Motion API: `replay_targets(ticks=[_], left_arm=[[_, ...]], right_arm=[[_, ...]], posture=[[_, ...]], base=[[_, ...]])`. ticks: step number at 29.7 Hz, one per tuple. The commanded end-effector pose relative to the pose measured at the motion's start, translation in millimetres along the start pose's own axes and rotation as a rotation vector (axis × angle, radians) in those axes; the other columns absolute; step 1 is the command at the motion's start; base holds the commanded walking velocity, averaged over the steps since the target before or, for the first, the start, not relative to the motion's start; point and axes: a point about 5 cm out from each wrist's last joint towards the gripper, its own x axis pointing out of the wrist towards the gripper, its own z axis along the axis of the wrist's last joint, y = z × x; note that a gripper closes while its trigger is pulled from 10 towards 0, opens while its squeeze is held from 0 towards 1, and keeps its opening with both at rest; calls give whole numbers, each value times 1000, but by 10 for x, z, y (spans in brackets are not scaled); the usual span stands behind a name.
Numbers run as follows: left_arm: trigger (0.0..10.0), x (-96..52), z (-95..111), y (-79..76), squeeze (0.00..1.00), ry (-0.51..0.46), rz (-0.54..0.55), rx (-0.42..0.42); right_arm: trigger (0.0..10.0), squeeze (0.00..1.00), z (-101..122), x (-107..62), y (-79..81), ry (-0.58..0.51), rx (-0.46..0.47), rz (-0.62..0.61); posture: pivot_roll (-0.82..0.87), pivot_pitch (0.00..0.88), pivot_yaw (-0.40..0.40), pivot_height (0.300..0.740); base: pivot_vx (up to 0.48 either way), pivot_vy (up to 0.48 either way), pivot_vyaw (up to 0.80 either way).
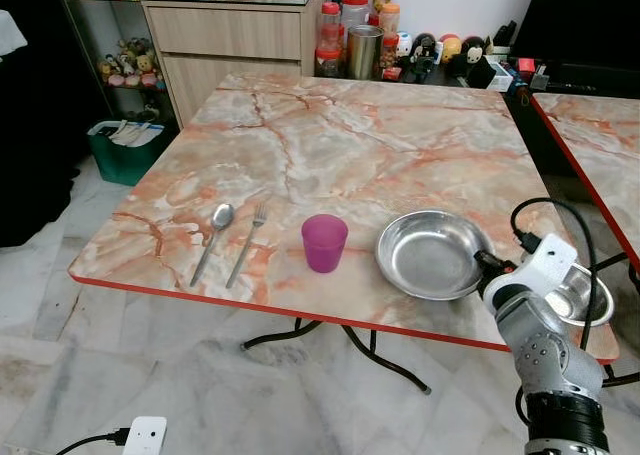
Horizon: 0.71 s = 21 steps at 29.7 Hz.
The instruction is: Setting the table
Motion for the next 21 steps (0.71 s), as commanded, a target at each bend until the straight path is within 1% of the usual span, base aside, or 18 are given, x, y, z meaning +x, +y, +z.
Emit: replay_targets(ticks=[1, 2, 3, 4, 5, 7, 9, 12, 13, 16, 19, 21], left_arm=[[10000, -13, -45, 39, 0, 20, 5, 22], [10000, -13, -45, 39, 0, 20, 6, 22], [10000, -13, -44, 41, 0, 21, 6, 28], [10000, -13, -44, 42, 0, 21, 7, 30], [10000, -13, -44, 42, 0, 21, 7, 30], [10000, -14, -47, 53, 0, 24, 23, 40], [10000, -14, -47, 58, 0, 23, 30, 44], [10000, -17, -49, 72, 0, 19, 53, 50], [10000, -17, -48, 73, 0, 19, 54, 59], [10000, -17, -46, 75, 0, 20, 54, 83], [10000, -18, -51, 77, 0, 23, 59, 88], [10000, -18, -53, 78, 0, 24, 60, 88]], right_arm=[[0, 0, 171, -10, 108, -82, 16, 42], [8627, 0, 190, -12, 133, -93, 16, 59], [10000, 0, 234, -19, 218, -125, 16, 112], [10000, 0, 251, -26, 255, -139, 20, 134], [10000, 0, 251, -26, 255, -139, 20, 134], [10000, 0, 290, -53, 353, -184, 58, 185], [10000, 0, 297, -61, 375, -198, 72, 197], [10000, 0, 345, -92, 415, -262, 136, 215], [10000, 0, 361, -96, 417, -277, 144, 214], [10000, 0, 391, -106, 427, -301, 160, 214], [10000, 0, 403, -113, 453, -304, 131, 235], [10000, 0, 414, -113, 453, -312, 133, 235]], posture=[[7, 92, -27, 740], [7, 92, -27, 740], [5, 89, -26, 740], [5, 89, -25, 740], [5, 89, -25, 740], [8, 79, -22, 740], [8, 77, -22, 740], [9, 68, -20, 740], [9, 65, -20, 740], [8, 62, -18, 740], [6, 52, -20, 740], [6, 50, -20, 740]], base=[[0, 0, 0], [0, 0, 0], [0, 0, 0], [0, 0, 0], [0, 0, 0], [0, 0, 0], [0, 0, 0], [0, 0, 0], [0, 0, 0], [0, 0, 0], [0, -250, 0], [0, -251, 0]])
